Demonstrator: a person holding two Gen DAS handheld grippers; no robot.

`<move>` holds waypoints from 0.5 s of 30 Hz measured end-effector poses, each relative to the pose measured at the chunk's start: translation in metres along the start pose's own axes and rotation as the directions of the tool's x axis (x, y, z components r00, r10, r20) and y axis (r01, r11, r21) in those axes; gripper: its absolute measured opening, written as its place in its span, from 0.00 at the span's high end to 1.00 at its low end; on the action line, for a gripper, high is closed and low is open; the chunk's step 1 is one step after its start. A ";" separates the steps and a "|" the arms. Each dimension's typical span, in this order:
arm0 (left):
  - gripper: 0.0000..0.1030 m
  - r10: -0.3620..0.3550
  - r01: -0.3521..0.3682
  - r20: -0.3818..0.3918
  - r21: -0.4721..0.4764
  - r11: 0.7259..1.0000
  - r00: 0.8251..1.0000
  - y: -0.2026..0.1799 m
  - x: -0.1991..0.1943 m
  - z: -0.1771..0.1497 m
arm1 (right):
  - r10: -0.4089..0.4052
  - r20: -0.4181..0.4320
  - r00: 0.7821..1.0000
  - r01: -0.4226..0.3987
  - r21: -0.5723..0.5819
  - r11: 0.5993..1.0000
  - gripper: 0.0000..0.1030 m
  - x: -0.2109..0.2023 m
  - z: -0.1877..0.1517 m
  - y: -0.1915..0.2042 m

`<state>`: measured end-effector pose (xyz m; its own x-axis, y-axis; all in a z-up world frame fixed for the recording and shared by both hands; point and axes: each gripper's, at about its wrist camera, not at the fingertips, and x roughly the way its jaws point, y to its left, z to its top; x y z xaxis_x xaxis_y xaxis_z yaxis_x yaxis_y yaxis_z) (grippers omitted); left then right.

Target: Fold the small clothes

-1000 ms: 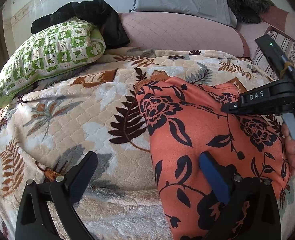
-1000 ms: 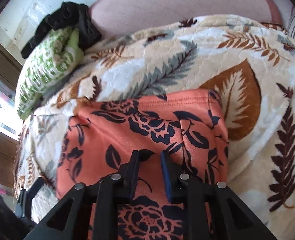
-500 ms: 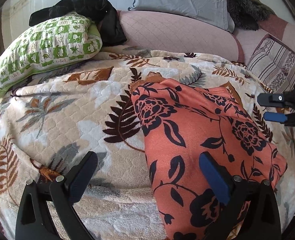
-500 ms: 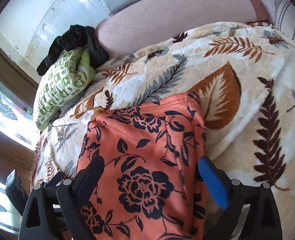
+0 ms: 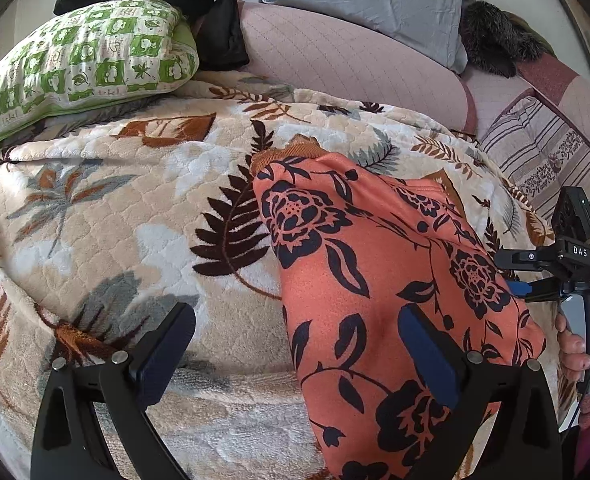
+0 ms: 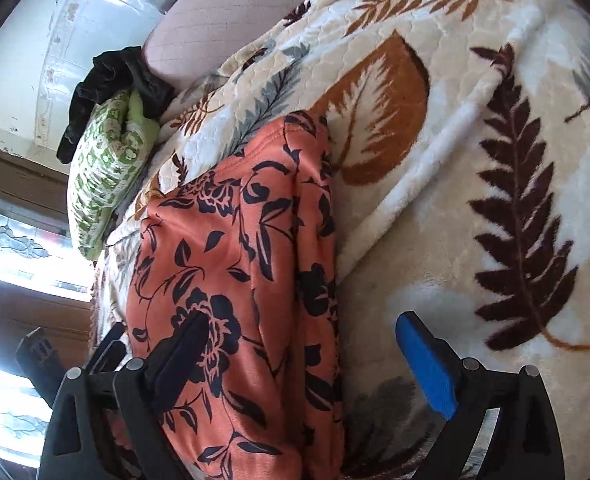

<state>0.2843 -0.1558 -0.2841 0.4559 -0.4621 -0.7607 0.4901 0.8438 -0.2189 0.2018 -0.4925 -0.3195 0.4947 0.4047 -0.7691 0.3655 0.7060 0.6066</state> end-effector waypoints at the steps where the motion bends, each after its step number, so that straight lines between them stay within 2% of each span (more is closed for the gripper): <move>1: 0.01 -0.006 0.006 -0.004 0.003 1.000 1.000 -0.002 0.001 0.000 | 0.014 0.000 1.000 -0.014 0.005 1.000 0.07 0.002 0.000 -0.002; 7: 0.01 -0.095 0.095 -0.052 -0.010 0.995 0.994 -0.008 0.012 -0.002 | 0.083 0.007 0.997 -0.083 0.006 0.997 0.06 0.016 0.003 -0.003; 9: 0.01 -0.122 0.120 -0.070 -0.026 0.992 0.990 -0.009 0.017 -0.002 | 0.128 -0.007 0.992 -0.128 -0.015 0.992 0.06 0.019 0.004 0.001; 12: 0.01 -0.206 0.200 -0.100 -0.070 0.977 0.973 -0.009 0.025 -0.002 | 0.144 -0.005 0.990 -0.144 -0.018 0.989 0.07 0.026 0.001 0.002; 14: 0.03 -0.258 0.249 -0.117 -0.087 0.965 0.959 -0.012 0.029 -0.004 | 0.158 0.001 0.987 -0.158 -0.039 0.987 0.12 0.027 0.000 0.006; 15: 0.04 -0.251 0.242 -0.110 -0.084 0.967 0.962 -0.015 0.028 -0.004 | 0.176 -0.008 0.984 -0.176 -0.033 0.984 0.27 0.030 -0.001 0.008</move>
<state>0.2870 -0.1804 -0.3048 0.2341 -0.6262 -0.7437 0.5217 0.7264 -0.4474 0.2185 -0.4741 -0.3382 0.5453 0.5272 -0.6517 0.2465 0.6422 0.7258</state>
